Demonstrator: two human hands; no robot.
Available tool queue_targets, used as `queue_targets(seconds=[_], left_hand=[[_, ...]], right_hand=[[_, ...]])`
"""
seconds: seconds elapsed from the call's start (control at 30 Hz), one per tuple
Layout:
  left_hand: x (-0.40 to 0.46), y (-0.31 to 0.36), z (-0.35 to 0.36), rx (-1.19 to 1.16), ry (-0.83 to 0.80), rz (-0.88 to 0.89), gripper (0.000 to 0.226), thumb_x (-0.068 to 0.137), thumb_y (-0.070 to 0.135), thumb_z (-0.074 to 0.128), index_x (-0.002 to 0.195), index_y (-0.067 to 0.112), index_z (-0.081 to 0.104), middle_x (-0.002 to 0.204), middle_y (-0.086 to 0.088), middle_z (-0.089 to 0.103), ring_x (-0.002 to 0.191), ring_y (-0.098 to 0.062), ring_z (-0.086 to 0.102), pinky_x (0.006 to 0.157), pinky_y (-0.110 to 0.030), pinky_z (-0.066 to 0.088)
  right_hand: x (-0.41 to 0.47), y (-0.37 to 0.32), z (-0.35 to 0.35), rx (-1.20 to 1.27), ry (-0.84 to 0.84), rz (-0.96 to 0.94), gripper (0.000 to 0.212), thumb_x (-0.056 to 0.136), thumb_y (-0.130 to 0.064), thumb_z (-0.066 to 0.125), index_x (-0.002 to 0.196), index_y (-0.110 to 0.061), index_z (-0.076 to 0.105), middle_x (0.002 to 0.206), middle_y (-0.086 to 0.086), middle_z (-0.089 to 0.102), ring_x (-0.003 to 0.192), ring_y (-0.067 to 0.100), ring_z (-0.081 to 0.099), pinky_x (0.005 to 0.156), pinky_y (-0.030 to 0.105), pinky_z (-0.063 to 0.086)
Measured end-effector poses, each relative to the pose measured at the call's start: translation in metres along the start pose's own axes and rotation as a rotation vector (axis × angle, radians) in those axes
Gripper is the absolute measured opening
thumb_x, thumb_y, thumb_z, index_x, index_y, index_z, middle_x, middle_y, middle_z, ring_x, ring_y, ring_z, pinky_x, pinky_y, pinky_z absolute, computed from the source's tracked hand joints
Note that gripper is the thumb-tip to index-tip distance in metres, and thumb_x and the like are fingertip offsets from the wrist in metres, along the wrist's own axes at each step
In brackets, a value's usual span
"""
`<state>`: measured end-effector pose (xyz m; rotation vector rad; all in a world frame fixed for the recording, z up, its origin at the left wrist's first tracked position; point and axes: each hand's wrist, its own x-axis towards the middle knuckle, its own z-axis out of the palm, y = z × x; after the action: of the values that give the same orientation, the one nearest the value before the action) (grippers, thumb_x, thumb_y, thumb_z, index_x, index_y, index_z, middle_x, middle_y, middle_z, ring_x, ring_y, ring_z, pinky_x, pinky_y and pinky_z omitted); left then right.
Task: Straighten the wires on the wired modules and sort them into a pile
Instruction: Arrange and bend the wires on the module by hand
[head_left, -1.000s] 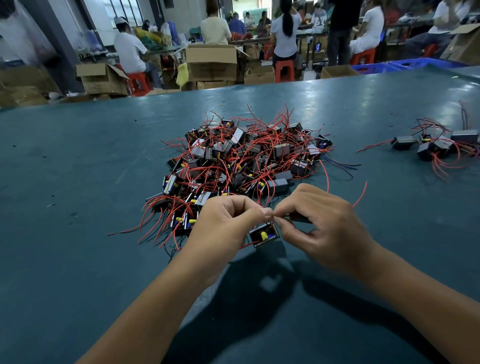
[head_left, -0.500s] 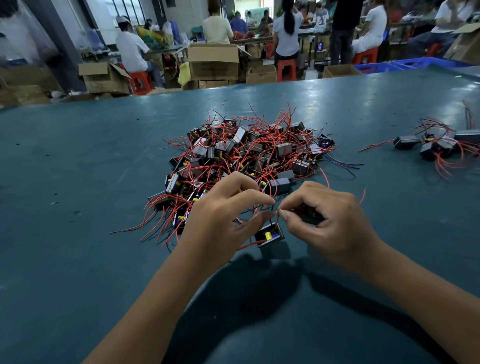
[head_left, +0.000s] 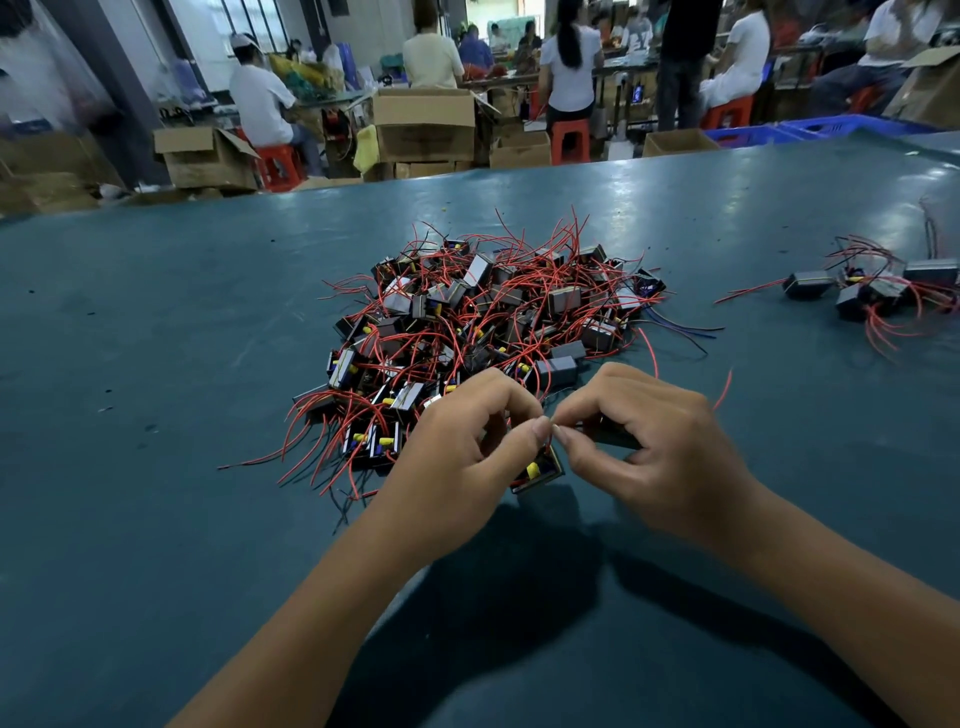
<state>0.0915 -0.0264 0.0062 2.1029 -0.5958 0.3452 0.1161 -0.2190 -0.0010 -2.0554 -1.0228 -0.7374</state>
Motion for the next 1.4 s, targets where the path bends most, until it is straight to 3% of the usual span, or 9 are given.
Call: queue_targets(seconds=[0.1,0.27,0.4,0.53,0.63,0.73,0.83,0.97,1.4], left_hand=[[0.000,0.000,0.004,-0.278,-0.034,-0.214,0.017,0.090,0.025,0.059,0.074,0.022,0.062,0.055,0.014,0.045,0.047,-0.002,0.034,0.047,-0.013,0.029],[0.002,0.002,0.008,-0.698,-0.101,-0.502,0.020,0.080,0.024,0.060,0.061,0.024,0.065,0.050,0.000,0.035,0.044,-0.010,0.023,0.042,-0.017,0.024],[0.001,0.000,0.005,-0.390,-0.063,-0.328,0.015,0.087,0.028,0.061,0.074,0.025,0.067,0.055,0.009,0.044,0.048,-0.007,0.034,0.046,-0.017,0.028],[-0.001,-0.001,-0.002,-0.302,-0.062,-0.228,0.004,0.088,0.016,0.063,0.086,0.019,0.066,0.061,0.017,0.053,0.051,0.000,0.040,0.050,-0.010,0.033],[-0.002,-0.002,-0.001,-0.005,-0.018,-0.087,0.015,0.089,0.008,0.068,0.091,0.022,0.062,0.074,0.024,0.056,0.057,-0.003,0.045,0.056,-0.010,0.035],[0.000,-0.002,-0.001,0.243,0.117,0.086,0.018,0.085,0.013,0.077,0.095,0.018,0.063,0.089,0.018,0.053,0.065,-0.008,0.047,0.061,-0.012,0.035],[0.002,-0.006,-0.003,0.297,0.174,0.212,0.017,0.085,0.021,0.078,0.097,0.014,0.068,0.097,0.006,0.057,0.078,0.004,0.049,0.067,-0.019,0.041],[0.001,-0.007,-0.004,0.411,0.211,0.328,0.015,0.088,0.025,0.076,0.096,0.013,0.074,0.098,0.000,0.061,0.081,-0.017,0.061,0.060,-0.039,0.051],[0.002,-0.010,-0.013,0.614,0.214,0.506,0.018,0.099,0.027,0.065,0.091,0.017,0.077,0.092,-0.004,0.064,0.072,-0.023,0.057,0.054,-0.040,0.047]], right_hand=[[0.000,-0.001,0.000,-0.026,-0.016,-0.034,0.003,0.085,-0.006,0.069,0.083,-0.006,0.070,0.079,-0.006,0.061,0.075,0.008,0.051,0.073,0.017,0.041],[0.000,0.001,0.002,-0.041,-0.025,-0.060,0.004,0.085,-0.004,0.070,0.082,-0.006,0.070,0.078,-0.004,0.063,0.074,0.011,0.053,0.073,0.018,0.042],[-0.001,0.003,0.003,-0.005,-0.008,0.016,0.003,0.085,-0.008,0.069,0.081,-0.008,0.069,0.077,-0.004,0.063,0.074,0.011,0.055,0.071,0.021,0.044],[0.000,0.003,0.003,0.030,0.019,0.063,0.011,0.087,-0.019,0.063,0.081,-0.011,0.068,0.076,-0.011,0.059,0.072,0.005,0.052,0.071,0.014,0.039],[0.000,0.004,0.003,0.029,0.018,0.073,0.006,0.086,-0.014,0.067,0.080,-0.011,0.067,0.075,-0.011,0.059,0.071,0.006,0.053,0.069,0.015,0.040],[-0.001,0.004,0.003,0.035,0.004,0.087,0.003,0.084,-0.010,0.069,0.081,-0.011,0.068,0.076,-0.011,0.059,0.073,0.004,0.053,0.069,0.014,0.040],[-0.001,0.004,0.002,0.045,-0.003,0.100,0.003,0.083,-0.010,0.069,0.081,-0.011,0.068,0.076,-0.011,0.058,0.072,0.002,0.052,0.069,0.011,0.038],[0.000,0.003,0.002,0.051,-0.007,0.100,0.003,0.083,-0.009,0.068,0.081,-0.011,0.068,0.076,-0.016,0.056,0.072,0.000,0.051,0.069,0.010,0.038],[-0.001,0.002,0.001,0.029,-0.033,0.086,0.001,0.084,-0.010,0.069,0.084,-0.012,0.069,0.078,-0.011,0.059,0.074,0.003,0.053,0.070,0.012,0.041]])
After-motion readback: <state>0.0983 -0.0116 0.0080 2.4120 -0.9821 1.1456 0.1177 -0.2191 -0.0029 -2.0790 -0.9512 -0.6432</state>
